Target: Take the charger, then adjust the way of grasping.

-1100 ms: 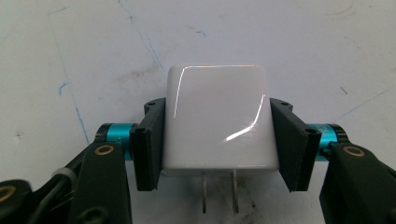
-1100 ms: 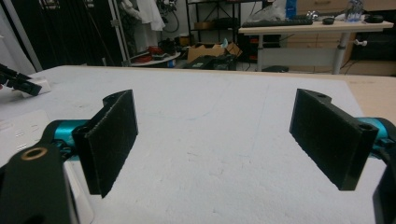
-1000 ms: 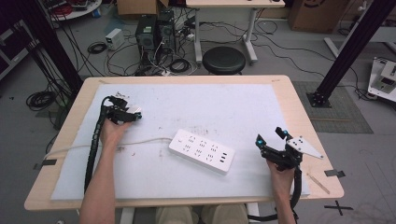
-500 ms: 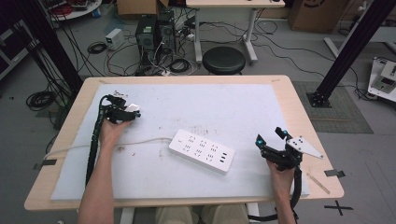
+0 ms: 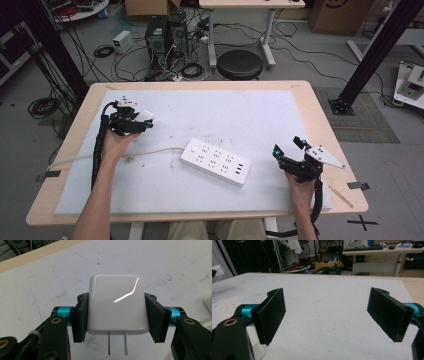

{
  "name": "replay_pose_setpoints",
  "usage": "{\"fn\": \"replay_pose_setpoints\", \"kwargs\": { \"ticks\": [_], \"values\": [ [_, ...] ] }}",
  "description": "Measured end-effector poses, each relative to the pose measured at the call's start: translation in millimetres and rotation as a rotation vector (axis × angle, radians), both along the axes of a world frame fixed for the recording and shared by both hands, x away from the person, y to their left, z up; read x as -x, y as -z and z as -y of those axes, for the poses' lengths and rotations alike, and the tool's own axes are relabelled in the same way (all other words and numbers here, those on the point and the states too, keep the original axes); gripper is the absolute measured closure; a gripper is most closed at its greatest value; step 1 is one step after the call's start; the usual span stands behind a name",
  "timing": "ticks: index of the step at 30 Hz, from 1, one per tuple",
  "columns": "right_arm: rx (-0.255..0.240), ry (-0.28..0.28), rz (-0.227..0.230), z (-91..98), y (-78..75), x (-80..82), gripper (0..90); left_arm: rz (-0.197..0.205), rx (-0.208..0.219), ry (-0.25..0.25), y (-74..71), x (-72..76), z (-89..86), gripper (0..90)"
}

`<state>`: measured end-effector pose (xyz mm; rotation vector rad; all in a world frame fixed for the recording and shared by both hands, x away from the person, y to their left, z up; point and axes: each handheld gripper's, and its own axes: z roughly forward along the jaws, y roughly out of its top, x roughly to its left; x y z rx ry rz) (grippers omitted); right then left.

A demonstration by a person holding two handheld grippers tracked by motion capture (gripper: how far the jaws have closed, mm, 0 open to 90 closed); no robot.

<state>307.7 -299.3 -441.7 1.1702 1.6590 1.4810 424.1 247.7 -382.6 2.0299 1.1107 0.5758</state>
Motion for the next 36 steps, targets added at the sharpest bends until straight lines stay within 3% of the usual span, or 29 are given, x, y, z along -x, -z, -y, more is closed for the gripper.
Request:
{"fn": "replay_pose_setpoints", "kwargs": {
  "ticks": [3,6,7,9,12,20,23,25,27,28,30,33,34,36],
  "values": [
    [-0.003,-0.003,-0.003,-0.1,0.0,0.4,15.5,0.000,0.000,0.000,0.0,0.0,0.0,42.6],
    [-0.011,-0.011,-0.010,0.4,-0.1,0.4,15.5,0.041,-0.014,0.057,-11.6,20.1,19.6,42.6],
    [-0.019,-0.012,-0.025,-0.2,-0.2,1.2,15.5,0.041,-0.014,0.057,-11.6,20.1,19.6,42.6],
    [-0.003,-0.020,-0.007,-0.2,-0.2,0.3,15.5,0.069,-0.024,0.093,-17.9,30.9,30.9,42.5],
    [0.000,-0.032,-0.016,-1.4,-0.2,-0.1,15.5,0.096,-0.025,0.126,-20.3,40.1,42.2,42.6],
    [0.007,-0.053,-0.045,-3.3,-0.8,-1.5,15.6,0.130,-0.018,0.186,-14.5,56.4,66.4,42.6],
    [0.037,-0.072,-0.056,-7.5,-2.4,-1.9,15.6,0.178,-0.036,0.225,-9.4,69.7,89.8,42.5],
    [0.048,-0.073,-0.058,-8.7,-2.6,-1.7,15.6,0.191,-0.044,0.232,-8.8,72.5,94.9,42.5],
    [0.052,-0.080,-0.061,-9.4,-3.0,-1.8,15.6,0.234,-0.076,0.253,-7.2,81.5,110.5,42.5],
    [0.051,-0.085,-0.059,-9.9,-3.1,-1.8,15.6,0.234,-0.076,0.253,-7.2,81.5,110.5,42.6],
    [0.047,-0.096,-0.058,-9.9,-3.2,-1.9,15.6,0.289,-0.105,0.276,-5.4,91.3,125.4,42.5],
    [0.046,-0.104,-0.056,-9.7,-3.3,-2.0,15.6,0.289,-0.105,0.276,-5.4,91.3,125.4,42.5],
    [0.034,-0.119,-0.051,-8.7,-3.9,-2.1,15.7,0.365,-0.177,0.299,-1.7,104.8,144.7,42.5],
    [0.029,-0.129,-0.050,-8.3,-4.2,-2.4,15.7,0.384,-0.194,0.305,-0.8,107.5,149.0,42.5]
  ]
}}
